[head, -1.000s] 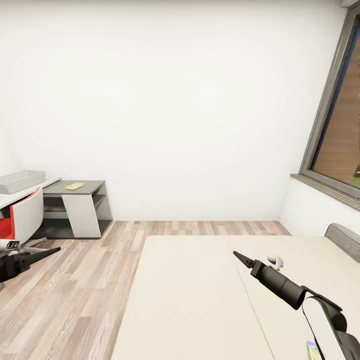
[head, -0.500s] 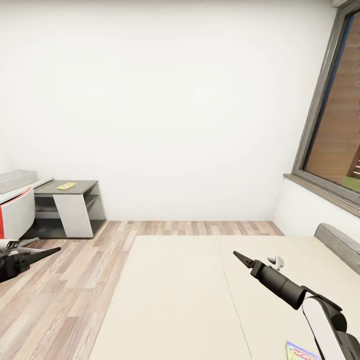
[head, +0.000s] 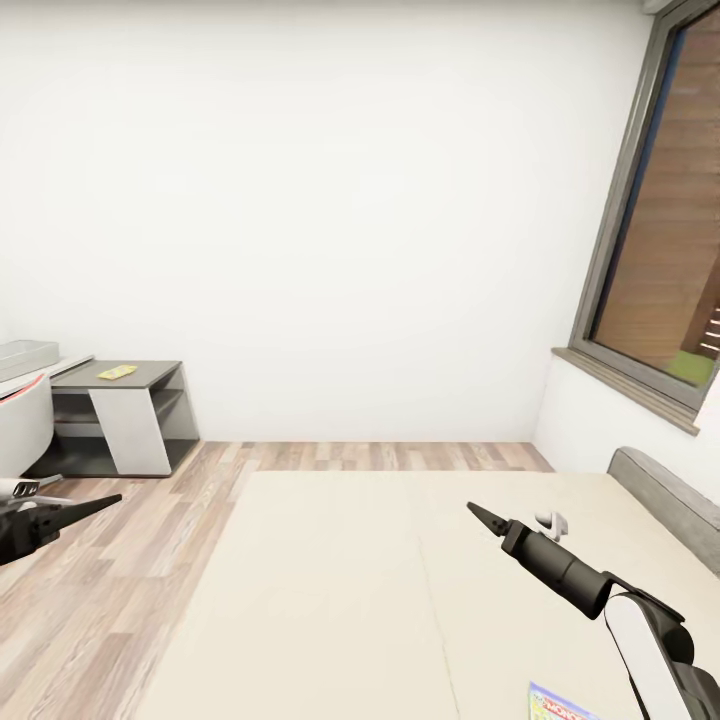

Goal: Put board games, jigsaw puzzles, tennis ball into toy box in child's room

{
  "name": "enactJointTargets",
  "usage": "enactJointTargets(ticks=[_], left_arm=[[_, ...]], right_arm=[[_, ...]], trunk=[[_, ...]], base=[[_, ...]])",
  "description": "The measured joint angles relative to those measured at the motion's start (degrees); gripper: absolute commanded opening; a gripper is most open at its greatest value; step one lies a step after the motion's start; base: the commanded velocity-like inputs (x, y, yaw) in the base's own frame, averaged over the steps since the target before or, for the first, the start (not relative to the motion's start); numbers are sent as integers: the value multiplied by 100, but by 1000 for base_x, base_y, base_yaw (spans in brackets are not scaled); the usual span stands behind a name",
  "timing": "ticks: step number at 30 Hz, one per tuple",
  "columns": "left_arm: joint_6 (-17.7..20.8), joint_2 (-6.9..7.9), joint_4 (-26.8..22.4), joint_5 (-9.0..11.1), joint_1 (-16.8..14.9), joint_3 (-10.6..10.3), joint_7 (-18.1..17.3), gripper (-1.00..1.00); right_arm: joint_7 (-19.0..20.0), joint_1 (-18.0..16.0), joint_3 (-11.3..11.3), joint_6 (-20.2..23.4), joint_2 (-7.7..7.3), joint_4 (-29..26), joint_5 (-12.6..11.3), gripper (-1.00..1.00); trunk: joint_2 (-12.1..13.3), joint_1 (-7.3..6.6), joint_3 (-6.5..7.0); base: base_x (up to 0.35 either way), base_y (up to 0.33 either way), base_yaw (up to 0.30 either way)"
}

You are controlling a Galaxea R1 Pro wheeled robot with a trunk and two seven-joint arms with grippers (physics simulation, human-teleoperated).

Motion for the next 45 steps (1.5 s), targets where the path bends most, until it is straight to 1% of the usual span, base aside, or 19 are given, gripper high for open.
enactJointTargets(ticks=[29,34,45], left_arm=[[0,0,0,4,0,0,0,100],[0,0,-2,3,0,0,0,100],[0,0,-3,1,0,0,0,100]], right_arm=[[-11,0,6,0,0,0,0,100],[-12,0,6,-2,5,1,0,100],[-18,-16,6,37,-2,36,-1,100]], trunk=[[0,0,0],[0,0,0],[0,0,0]], base=[[0,-294,0],[0,-131,0],[0,-15,0]])
